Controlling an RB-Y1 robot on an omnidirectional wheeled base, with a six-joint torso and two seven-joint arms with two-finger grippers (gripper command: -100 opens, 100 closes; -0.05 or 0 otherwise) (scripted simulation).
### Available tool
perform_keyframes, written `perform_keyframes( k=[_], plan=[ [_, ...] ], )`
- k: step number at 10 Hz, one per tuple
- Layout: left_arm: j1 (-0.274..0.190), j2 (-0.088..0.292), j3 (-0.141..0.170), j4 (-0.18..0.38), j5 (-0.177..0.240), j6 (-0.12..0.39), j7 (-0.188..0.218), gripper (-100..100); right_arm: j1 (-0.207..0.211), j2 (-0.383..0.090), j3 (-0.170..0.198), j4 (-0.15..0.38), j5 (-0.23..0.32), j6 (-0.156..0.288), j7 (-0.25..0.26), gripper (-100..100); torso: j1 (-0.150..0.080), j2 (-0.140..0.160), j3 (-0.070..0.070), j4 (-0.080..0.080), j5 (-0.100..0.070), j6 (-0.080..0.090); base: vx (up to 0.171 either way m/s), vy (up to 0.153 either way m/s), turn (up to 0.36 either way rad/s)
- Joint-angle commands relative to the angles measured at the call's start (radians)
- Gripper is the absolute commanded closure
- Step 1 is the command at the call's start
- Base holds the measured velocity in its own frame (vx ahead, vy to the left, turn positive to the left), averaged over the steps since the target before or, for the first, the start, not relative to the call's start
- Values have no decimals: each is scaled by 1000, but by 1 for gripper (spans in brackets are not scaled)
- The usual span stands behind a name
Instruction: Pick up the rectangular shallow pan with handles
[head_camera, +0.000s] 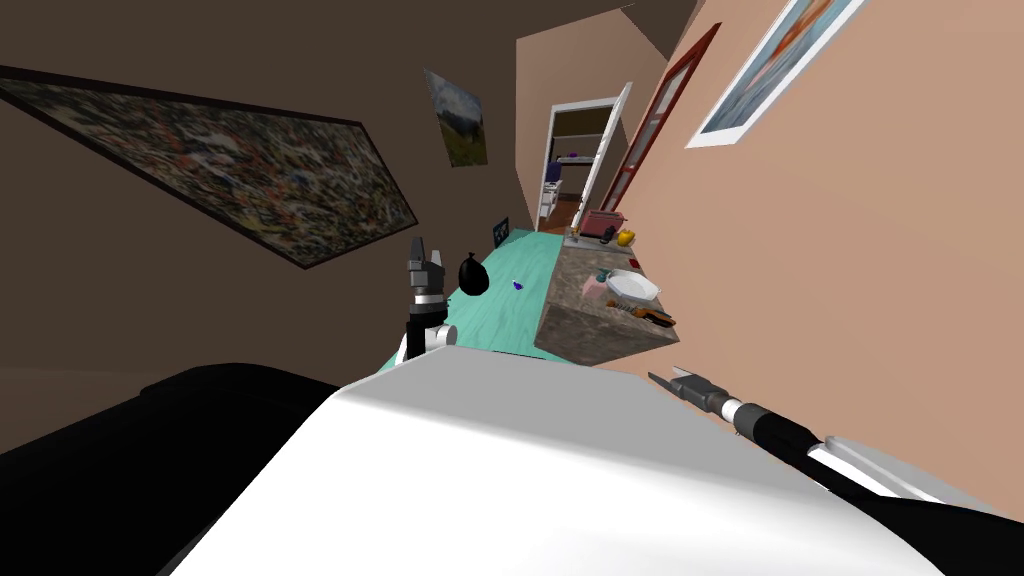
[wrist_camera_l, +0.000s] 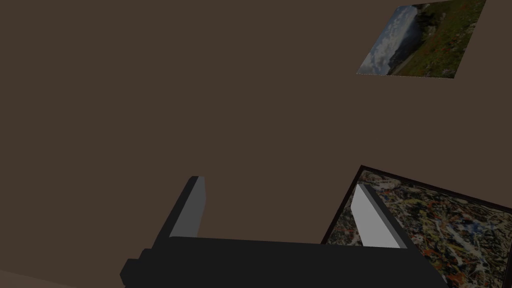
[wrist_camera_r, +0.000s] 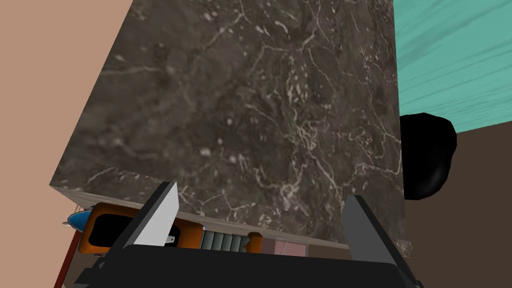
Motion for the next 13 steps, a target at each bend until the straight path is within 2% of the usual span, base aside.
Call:
perform_keyframes(
  k=[1, 2, 3, 7, 8, 13],
  plan=[
    [0, 0, 0, 0, 0, 0, 0, 0, 8, -37, -15, 20, 12, -1, 8, -100, 0, 0, 0, 0, 0, 0, 16, 24, 59],
    [0, 0, 0, 0, 0, 0, 0, 0, 8, -37, -15, 20, 12, -1, 8, -100, -1, 0, 0, 0, 0, 0, 0, 24, -35],
    [0, 0, 0, 0, 0, 0, 0, 0, 13, -58, -22, 29, 20, 2, 12, -100, -1, 2, 1, 0, -1, 1, 13, 55, -8],
    [0, 0, 0, 0, 0, 0, 0, 0, 13, -58, -22, 29, 20, 2, 12, -100, -3, 2, 1, 0, -1, 1, 4, 7, 10],
    [0, 0, 0, 0, 0, 0, 0, 0, 17, -79, -28, 38, 29, 6, 16, -100, -3, 3, 2, 1, -1, 1, 16, 27, 52],
    [0, 0, 0, 0, 0, 0, 0, 0, 17, -79, -28, 38, 29, 6, 16, -100, -3, 2, 1, 1, -1, 1, 2, 10, -1]
  ],
)
